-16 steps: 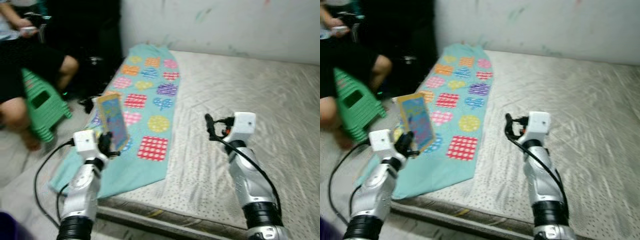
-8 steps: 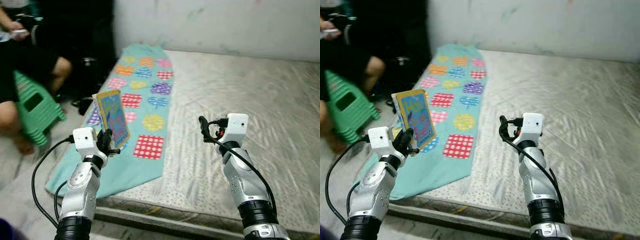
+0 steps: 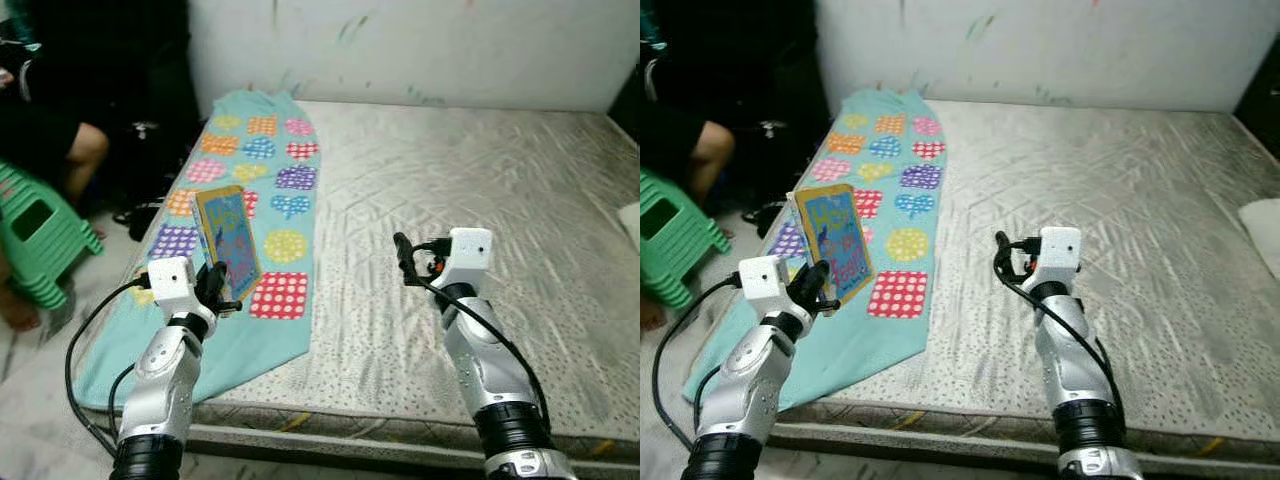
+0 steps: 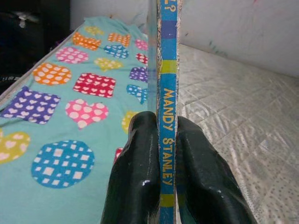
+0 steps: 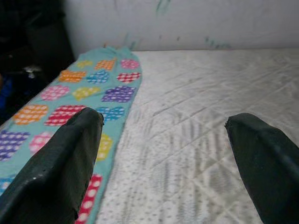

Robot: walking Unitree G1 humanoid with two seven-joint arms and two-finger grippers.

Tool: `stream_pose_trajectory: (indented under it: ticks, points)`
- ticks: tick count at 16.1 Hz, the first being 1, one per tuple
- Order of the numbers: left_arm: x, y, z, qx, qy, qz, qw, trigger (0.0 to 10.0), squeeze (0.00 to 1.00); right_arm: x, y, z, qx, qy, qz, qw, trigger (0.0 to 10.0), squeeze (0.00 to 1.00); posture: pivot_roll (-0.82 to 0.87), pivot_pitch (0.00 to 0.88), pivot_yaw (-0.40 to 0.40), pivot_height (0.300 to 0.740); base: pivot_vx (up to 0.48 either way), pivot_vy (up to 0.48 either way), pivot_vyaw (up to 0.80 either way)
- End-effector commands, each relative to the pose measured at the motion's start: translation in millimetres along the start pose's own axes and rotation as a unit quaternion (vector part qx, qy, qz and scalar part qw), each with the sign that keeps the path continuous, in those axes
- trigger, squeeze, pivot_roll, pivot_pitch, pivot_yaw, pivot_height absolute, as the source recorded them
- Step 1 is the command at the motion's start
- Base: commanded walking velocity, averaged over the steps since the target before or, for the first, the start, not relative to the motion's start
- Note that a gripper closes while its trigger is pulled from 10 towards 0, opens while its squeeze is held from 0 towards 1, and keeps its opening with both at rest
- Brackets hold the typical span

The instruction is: Clean up the room

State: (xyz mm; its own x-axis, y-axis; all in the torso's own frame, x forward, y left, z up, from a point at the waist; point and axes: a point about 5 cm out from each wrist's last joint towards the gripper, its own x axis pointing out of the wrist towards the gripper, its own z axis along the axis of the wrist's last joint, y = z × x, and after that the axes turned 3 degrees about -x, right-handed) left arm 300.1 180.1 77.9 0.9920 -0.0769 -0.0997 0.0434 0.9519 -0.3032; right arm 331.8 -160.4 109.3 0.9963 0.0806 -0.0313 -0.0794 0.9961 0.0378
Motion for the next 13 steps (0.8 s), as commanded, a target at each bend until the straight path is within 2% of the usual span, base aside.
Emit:
stream_pose_trajectory:
  ticks: [1, 3, 5, 7, 9, 13]
  points:
    - [-1.5, 6.4, 11, 0.013, -0.024, 0.011, 1.000, 10.0, 0.00, -1.5, -5.3, 2, -0.003, -0.007, -0.003, 1.000, 10.0, 0.00, -0.05, 0.000, 0.041, 0.740, 0.000, 0.000, -0.80]
    - [-11.8, 19.9, 14, 0.037, -0.028, 0.026, 0.999, 10.0, 0.00, -10.3, -19.5, 0, -0.022, -0.006, -0.010, 1.000, 10.0, 0.00, -0.05, 0.000, 0.039, 0.740, 0.000, 0.000, -0.40]
    - [-32.7, 30.8, 18, 0.061, -0.032, 0.039, 0.997, 10.0, 0.00, -26.8, -32.5, -7, -0.035, 0.009, -0.010, 0.999, 10.0, 0.00, -0.05, 0.000, 0.034, 0.740, 0.000, 0.000, 0.00]
    - [-44.9, 36.0, 15, 0.079, -0.028, 0.039, 0.996, 10.0, 0.00, -35.6, -36.1, -13, -0.039, 0.021, -0.008, 0.999, 10.0, 0.00, -0.05, 0.000, 0.030, 0.740, 0.000, 0.000, 0.00]
    - [-54.8, 44.1, 7, 0.086, -0.013, 0.053, 0.995, 10.0, 0.00, -37.3, -33.4, -19, -0.038, 0.032, -0.006, 0.999, 10.0, 0.00, -0.04, 0.000, 0.025, 0.740, 0.000, 0.000, 0.00]
    - [-46.6, 41.3, 13, 0.078, -0.020, 0.053, 0.995, 10.0, 0.00, -26.0, -21.4, -10, -0.038, 0.022, 0.012, 0.999, 10.0, 0.00, -0.05, 0.000, 0.019, 0.740, 0.000, 0.000, -0.80]
